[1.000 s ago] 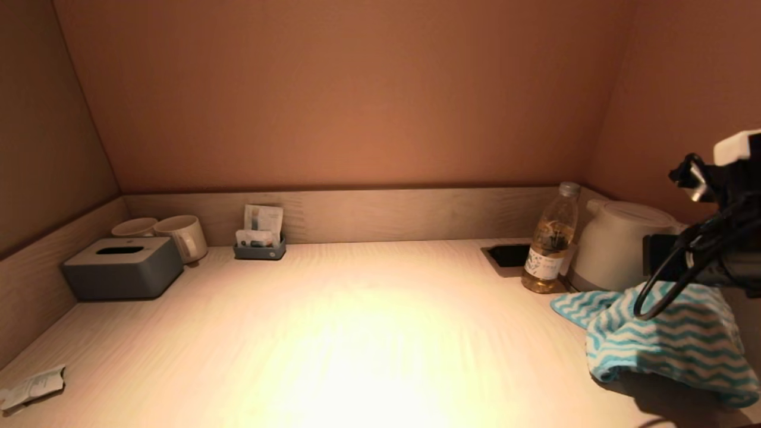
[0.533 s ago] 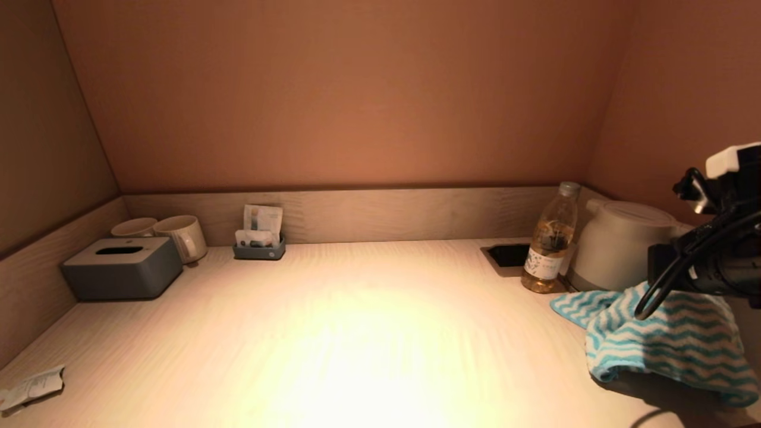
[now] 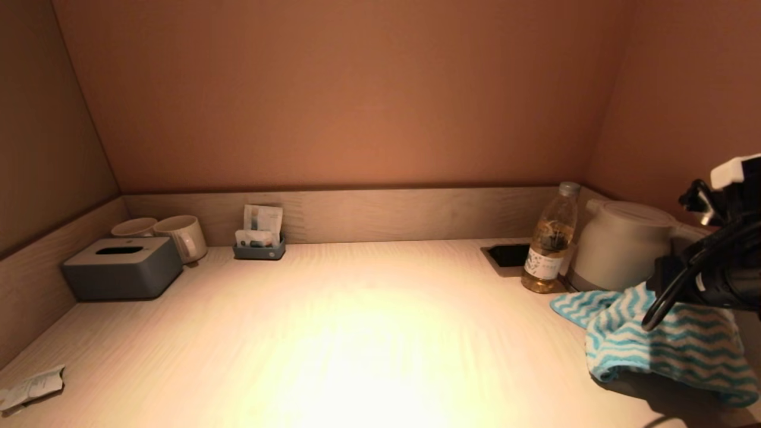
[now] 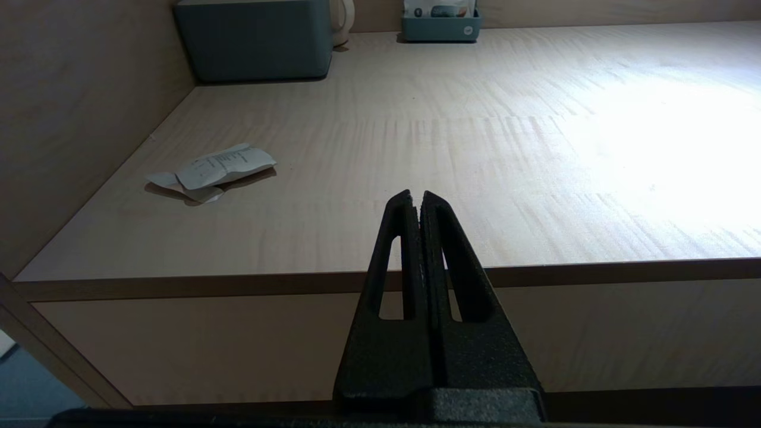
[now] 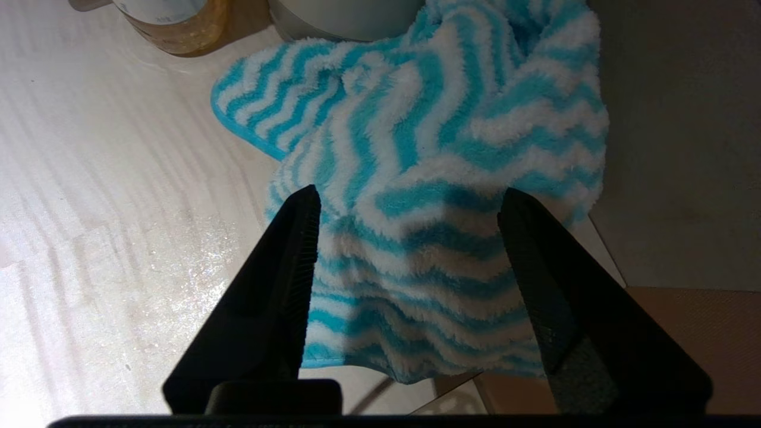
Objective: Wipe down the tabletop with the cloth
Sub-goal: Pick up the tablecloth
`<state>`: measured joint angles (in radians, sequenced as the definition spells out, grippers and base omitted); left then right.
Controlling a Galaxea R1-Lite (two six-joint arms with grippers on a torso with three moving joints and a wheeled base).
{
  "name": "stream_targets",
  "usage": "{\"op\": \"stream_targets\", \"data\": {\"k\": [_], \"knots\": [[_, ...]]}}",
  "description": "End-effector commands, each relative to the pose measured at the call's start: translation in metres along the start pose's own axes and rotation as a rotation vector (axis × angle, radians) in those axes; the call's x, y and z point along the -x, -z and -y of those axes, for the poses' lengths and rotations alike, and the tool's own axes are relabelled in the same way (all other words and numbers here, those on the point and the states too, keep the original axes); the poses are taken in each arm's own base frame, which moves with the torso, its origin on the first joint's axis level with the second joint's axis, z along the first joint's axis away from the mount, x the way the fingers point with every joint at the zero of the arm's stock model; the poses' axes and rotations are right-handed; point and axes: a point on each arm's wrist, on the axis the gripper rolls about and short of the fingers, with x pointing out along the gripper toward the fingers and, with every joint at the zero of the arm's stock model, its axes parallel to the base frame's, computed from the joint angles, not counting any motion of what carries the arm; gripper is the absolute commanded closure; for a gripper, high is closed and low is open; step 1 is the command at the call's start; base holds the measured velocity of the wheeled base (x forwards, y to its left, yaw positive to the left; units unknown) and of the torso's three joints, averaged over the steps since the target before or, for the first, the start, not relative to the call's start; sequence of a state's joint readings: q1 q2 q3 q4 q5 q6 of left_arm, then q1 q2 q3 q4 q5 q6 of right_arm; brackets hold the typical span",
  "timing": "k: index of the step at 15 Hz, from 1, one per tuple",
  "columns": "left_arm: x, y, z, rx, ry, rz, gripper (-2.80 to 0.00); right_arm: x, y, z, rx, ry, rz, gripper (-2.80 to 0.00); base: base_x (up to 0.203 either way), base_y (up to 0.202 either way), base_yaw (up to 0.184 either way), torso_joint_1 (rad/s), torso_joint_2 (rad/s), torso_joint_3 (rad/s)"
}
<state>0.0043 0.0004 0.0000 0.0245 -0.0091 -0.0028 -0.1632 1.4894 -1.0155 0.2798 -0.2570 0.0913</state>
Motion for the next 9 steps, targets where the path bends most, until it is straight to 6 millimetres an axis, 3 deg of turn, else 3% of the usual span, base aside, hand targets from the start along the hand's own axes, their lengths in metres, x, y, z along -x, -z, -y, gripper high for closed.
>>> {"op": "stream_targets", "data": {"k": [1, 9], "knots": [[0.000, 0.000, 0.000, 0.000, 0.000, 0.000, 0.00, -0.013, 0.001, 0.000, -0.002, 0.013, -0.037, -2.80, 0.000, 0.000, 0.000, 0.000, 0.00, 0.000], [0.000, 0.000, 0.000, 0.000, 0.000, 0.000, 0.00, -0.085, 0.012, -0.006, -0.027, 0.032, -0.171, -2.80, 0.000, 0.000, 0.000, 0.000, 0.00, 0.000]]}}
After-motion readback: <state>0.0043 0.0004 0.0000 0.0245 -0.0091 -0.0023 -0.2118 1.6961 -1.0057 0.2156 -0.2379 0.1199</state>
